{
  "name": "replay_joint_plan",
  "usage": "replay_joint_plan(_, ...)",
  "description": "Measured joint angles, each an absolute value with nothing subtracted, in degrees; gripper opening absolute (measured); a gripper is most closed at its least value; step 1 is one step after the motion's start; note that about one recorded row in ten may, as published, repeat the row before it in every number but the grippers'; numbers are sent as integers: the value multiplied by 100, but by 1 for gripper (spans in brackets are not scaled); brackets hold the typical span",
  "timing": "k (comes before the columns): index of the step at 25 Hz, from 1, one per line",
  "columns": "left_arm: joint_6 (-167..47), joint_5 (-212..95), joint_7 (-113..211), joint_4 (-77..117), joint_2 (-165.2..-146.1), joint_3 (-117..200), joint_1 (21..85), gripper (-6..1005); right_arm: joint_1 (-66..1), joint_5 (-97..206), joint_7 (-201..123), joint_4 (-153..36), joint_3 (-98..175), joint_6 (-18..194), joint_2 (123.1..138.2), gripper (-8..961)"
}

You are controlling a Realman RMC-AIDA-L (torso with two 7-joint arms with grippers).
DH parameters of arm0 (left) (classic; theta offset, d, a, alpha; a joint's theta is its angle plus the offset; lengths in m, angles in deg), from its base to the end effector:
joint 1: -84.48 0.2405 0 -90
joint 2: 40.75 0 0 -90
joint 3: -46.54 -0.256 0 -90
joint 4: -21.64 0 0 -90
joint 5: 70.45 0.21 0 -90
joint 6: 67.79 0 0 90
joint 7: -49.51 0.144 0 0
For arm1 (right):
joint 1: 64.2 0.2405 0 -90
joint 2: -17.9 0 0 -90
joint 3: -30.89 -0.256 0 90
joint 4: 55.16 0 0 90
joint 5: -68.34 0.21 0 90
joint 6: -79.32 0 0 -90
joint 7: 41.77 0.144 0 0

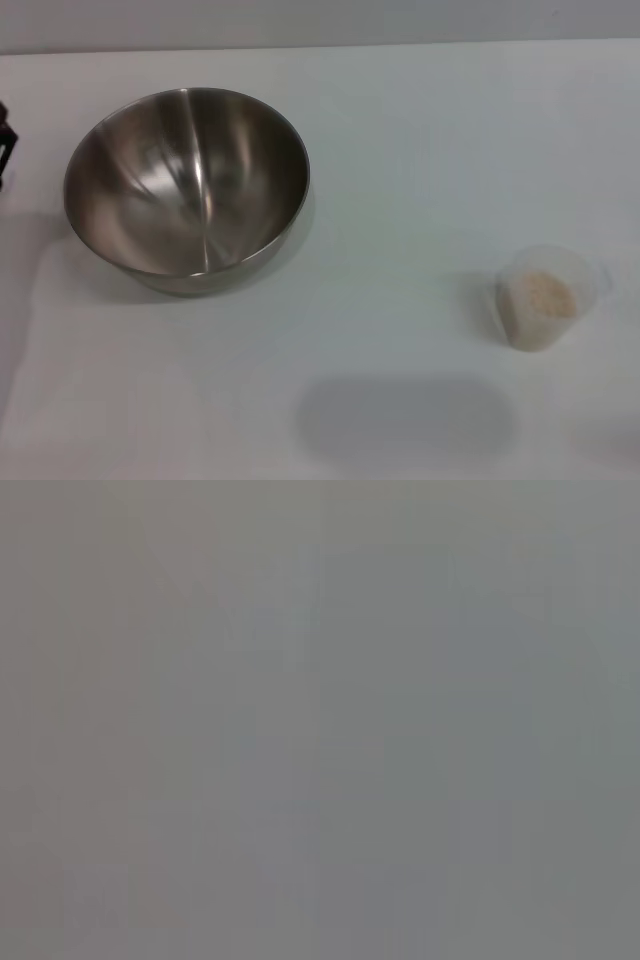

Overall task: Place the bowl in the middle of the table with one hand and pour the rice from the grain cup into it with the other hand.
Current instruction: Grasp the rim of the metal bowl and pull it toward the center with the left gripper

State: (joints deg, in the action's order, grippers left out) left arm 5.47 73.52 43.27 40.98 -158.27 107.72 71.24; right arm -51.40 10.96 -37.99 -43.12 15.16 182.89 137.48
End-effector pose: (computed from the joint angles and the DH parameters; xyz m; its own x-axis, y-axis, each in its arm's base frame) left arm -0.3383 0.2894 0.0121 0.6850 -0.1756 0.7070 0.7079 -0.0685 -0.7030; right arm 0.3862 0.1938 0.0801 0.7280 0.4322 -0.5322 -0.6742 0.5920 -0.4416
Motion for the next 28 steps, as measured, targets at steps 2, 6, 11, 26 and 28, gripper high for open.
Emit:
replay_joint_plan(2, 477, 7525, 4003, 4099, -15754, 10797, 7045, 842, -5140, 1096, -3800, -4312, 1516, 18283, 13743, 828)
replay_joint_plan(6, -161, 7757, 3645, 4413, -15474, 10898, 6699, 842, -5119, 1096, -3800, -4312, 1516, 18274, 13734, 828)
replay_joint_plan(11, -1534, 7956, 4316, 5561, -15339, 11634, 6676, 841, -5120, 1096, -3800, -4312, 1516, 18263, 13734, 828)
replay_joint_plan(26, -7101, 8851, 5969, 9817, -15870, 13601, 7201, 841, -5224, 1096, -3761, -4280, 1516, 18304, 13746, 829)
replay_joint_plan(28, -8131, 8877, 6025, 10271, -15870, 13759, 7150, 841, -5225, 1096, -3759, -4238, 1516, 18298, 13745, 829)
